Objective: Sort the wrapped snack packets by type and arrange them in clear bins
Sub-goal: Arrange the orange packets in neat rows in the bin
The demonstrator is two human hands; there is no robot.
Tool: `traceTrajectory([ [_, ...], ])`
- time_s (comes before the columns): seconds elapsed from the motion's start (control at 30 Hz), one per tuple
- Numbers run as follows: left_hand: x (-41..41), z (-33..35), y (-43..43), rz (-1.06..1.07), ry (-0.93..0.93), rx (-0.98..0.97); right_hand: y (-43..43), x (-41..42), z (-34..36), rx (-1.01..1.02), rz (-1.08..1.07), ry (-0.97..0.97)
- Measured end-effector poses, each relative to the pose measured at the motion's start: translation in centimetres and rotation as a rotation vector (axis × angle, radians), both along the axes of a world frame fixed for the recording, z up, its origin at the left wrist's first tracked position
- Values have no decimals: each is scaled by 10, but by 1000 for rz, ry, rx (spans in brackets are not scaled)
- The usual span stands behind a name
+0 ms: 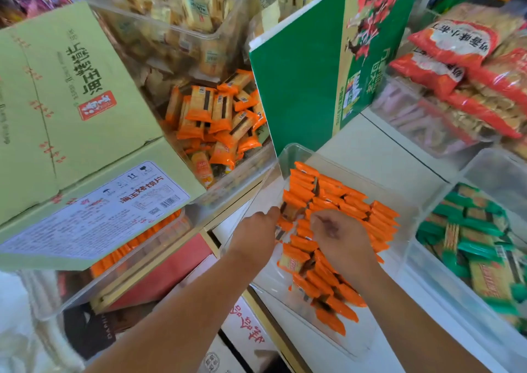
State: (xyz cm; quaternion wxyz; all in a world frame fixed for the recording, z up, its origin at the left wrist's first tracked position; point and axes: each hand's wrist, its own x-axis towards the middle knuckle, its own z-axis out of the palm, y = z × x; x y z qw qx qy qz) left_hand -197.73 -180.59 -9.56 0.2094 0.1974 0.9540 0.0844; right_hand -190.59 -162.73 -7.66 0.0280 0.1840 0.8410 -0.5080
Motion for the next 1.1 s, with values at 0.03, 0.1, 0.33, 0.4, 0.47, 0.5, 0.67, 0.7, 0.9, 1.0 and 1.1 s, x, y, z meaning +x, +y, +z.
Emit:
traceTrajectory([
  [0.03, 1, 1, 4, -4, 1, -5, -1, 3, 4, -11, 5, -2],
  [0.1, 3, 4, 6, -25, 5, -6, 1, 7, 10, -10, 29, -8],
  [0.33, -2, 36, -41, -152, 81, -25, -18, -22, 11, -7, 272, -123],
  [0.4, 3, 38, -54, -129, 55, 48, -28, -42, 6, 47, 392, -207],
  [0.47, 8, 38, -61, -88, 20, 116, -37, -60, -2, 123, 449, -321],
  [0.5, 11, 36, -63, -65, 16, 141, -41, -68, -7, 160, 474, -380],
  [0.67, 16, 33, -80, 65, 15, 182, -62, -100, -24, 271, 547, -617],
  [0.7, 17, 33, -84, 75, -1, 188, -67, -104, -25, 289, 558, -638],
  [0.9, 9, 34, -88, 0, -35, 152, -80, -113, -28, 405, 688, -715],
  [1.0, 5, 33, -95, 7, -52, 192, -78, -115, -30, 404, 711, -726],
  [1.1, 7, 30, -99, 4, -49, 210, -73, -112, -37, 354, 677, -665],
])
